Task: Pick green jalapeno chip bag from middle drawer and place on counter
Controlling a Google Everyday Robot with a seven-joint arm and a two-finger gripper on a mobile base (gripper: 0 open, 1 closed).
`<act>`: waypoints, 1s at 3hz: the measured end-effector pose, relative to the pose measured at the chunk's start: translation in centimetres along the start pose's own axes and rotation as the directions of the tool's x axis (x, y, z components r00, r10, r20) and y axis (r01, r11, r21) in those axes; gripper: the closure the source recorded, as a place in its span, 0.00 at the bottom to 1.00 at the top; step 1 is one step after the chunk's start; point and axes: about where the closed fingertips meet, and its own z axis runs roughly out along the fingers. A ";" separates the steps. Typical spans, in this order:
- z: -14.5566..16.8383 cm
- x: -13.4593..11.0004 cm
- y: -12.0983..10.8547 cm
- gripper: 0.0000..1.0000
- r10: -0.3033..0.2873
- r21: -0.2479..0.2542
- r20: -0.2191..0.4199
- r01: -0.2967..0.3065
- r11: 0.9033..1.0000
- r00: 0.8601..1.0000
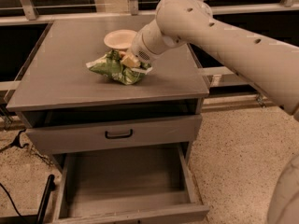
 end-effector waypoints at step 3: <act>0.0 0.0 0.0 0.35 0.000 0.000 0.000 0.000 1.000 1.000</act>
Offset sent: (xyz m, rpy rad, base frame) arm 0.0002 0.0002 -0.0003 0.0000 0.0002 0.0002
